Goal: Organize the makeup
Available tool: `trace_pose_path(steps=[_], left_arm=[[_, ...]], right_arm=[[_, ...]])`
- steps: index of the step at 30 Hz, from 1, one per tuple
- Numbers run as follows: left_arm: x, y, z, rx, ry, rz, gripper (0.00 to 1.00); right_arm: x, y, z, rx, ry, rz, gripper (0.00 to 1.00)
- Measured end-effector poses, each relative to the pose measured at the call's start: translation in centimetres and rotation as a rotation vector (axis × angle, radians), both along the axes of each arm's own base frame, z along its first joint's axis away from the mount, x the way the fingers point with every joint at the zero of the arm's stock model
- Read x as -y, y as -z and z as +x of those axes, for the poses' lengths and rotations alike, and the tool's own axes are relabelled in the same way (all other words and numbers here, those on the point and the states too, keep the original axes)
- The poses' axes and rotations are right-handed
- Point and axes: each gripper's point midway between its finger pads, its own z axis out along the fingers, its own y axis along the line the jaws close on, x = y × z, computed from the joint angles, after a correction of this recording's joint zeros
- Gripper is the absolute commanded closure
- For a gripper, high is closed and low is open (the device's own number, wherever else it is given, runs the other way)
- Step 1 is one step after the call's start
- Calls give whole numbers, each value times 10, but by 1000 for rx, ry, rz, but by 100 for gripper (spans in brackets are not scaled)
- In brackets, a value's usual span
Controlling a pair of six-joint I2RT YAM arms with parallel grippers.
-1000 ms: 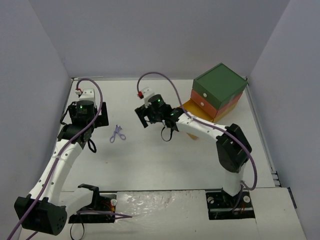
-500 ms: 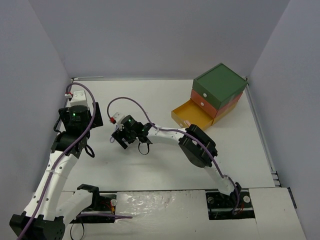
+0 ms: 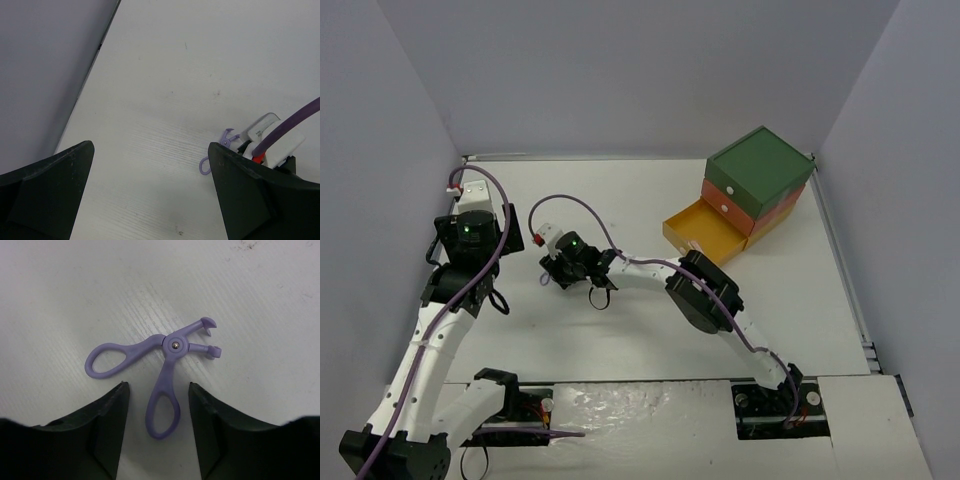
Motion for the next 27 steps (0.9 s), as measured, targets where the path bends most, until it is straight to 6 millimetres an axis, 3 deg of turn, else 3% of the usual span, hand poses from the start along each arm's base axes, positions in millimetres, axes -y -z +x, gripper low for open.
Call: trace_pose_path(steps=[3, 10, 15, 18, 22, 27], left_arm=[[0, 1, 1, -4, 0, 1, 3], [1, 4, 2, -13, 1, 2, 3], [1, 4, 2, -15, 4, 0, 3], [1, 4, 2, -16, 7, -3, 3], [2, 6, 3, -20, 13, -6, 3], [4, 9, 5, -31, 19, -7, 3]], right_arm=[[0, 1, 0, 7, 1, 10, 86], [14, 1, -6, 16, 12, 11, 97], [49, 0, -19, 5, 40, -46, 99], [83, -4, -27, -6, 71, -98, 99], [127, -31, -21, 18, 149, -117, 99], [191, -97, 15, 95, 318, -53, 99]])
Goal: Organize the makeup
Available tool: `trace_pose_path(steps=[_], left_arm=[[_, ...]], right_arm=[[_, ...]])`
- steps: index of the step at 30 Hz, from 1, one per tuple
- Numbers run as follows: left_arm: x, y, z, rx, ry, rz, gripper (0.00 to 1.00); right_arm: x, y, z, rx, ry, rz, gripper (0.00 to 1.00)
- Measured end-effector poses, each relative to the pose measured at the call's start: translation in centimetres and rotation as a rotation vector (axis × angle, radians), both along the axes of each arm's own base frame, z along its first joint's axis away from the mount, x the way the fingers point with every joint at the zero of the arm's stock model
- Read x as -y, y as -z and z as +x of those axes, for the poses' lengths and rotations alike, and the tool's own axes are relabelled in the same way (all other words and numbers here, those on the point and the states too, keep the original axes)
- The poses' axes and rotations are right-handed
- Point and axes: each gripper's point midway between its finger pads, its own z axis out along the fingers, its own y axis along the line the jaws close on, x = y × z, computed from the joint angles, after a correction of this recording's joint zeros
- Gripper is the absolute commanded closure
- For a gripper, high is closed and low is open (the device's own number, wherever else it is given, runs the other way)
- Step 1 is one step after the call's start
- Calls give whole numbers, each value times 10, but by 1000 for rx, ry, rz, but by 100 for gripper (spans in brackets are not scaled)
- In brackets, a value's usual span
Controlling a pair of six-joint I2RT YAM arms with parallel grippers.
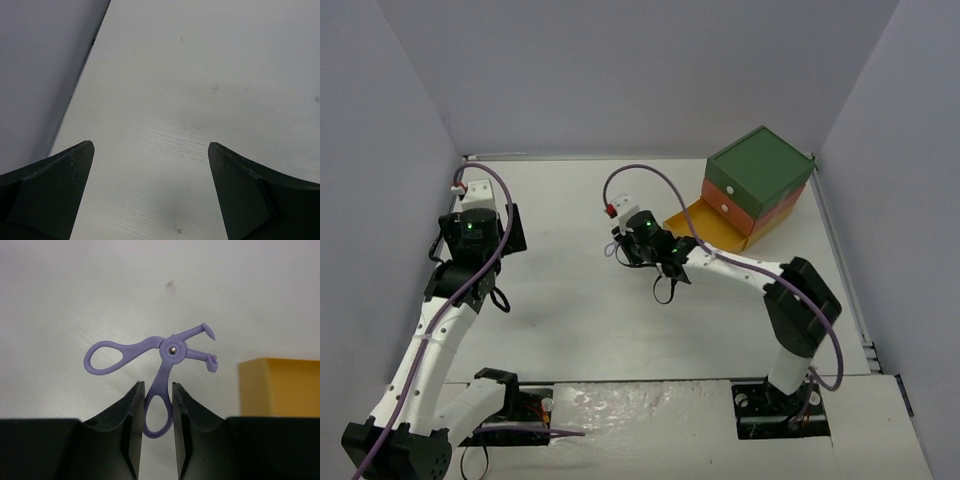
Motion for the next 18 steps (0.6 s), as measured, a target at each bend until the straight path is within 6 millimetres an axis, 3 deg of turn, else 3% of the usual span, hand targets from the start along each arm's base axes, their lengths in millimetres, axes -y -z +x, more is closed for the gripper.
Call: trace_pose_path(steps=[2, 5, 11, 15, 18], left_arm=[[0, 0, 0, -2, 1, 0, 3], [0, 1, 0, -2, 1, -1, 3], [1, 1, 1, -5, 4, -2, 3], [2, 2, 1, -7, 9, -4, 3], [2, 2, 1, -8, 10, -5, 3]], right_arm=[[34, -22, 19, 42, 91, 22, 99], [78, -35, 39, 71, 208, 26, 99], [153, -3, 49, -8, 372, -25, 98], [188, 12, 53, -54, 471, -27, 97], [200, 15, 57, -66, 514, -18, 77]])
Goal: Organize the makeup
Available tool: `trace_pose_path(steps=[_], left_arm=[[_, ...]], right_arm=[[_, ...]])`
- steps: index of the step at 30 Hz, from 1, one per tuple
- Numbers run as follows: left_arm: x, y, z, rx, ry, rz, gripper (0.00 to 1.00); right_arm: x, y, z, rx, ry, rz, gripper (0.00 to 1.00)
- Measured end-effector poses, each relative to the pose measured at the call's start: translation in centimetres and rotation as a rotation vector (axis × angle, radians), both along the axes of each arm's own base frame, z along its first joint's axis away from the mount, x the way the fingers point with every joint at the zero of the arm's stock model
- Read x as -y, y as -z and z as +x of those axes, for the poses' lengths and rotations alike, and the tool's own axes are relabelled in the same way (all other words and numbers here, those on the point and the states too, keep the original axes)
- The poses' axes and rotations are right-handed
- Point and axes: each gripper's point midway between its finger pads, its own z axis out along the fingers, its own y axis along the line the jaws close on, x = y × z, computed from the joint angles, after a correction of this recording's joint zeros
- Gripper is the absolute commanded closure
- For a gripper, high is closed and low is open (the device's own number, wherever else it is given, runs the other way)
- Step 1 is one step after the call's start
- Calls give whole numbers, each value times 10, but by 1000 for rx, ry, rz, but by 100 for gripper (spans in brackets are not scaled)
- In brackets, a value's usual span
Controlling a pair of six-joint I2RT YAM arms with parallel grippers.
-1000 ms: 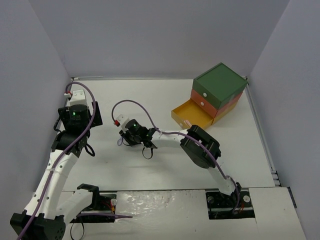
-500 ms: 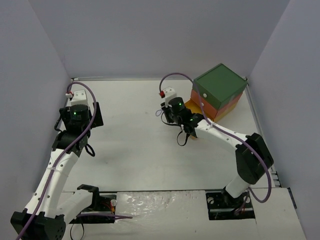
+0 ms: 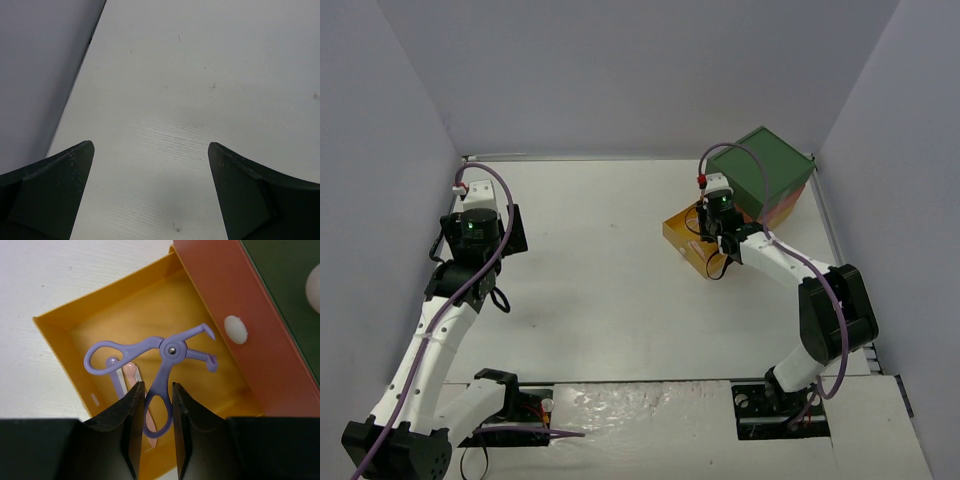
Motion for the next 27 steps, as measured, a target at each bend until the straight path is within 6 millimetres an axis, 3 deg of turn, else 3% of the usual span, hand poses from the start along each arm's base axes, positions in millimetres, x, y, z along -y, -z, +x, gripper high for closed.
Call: trace_pose_path(steps=[3, 5, 14, 16, 21, 24, 27], left_arm=[[0, 0, 0, 0, 1, -1, 3], [0, 0, 0, 0, 2, -1, 3], [1, 0, 0, 0, 3, -2, 3], [1, 0, 0, 0, 4, -2, 3], [1, 0, 0, 0, 3, -2, 3], [1, 0, 0, 0, 3, -2, 3], [1, 0, 0, 0, 3, -2, 3]], right_arm=[[3, 5, 1, -12, 20, 8, 51], [3, 8, 1, -19, 25, 13, 40], [-7, -1, -4, -13, -17, 39, 15], [-22, -10, -9, -4, -78, 43, 10], [-84, -34, -24, 30, -294, 73, 2], [-117, -38, -37, 20, -411, 101, 0], [-134, -27, -39, -13, -461, 110, 0]])
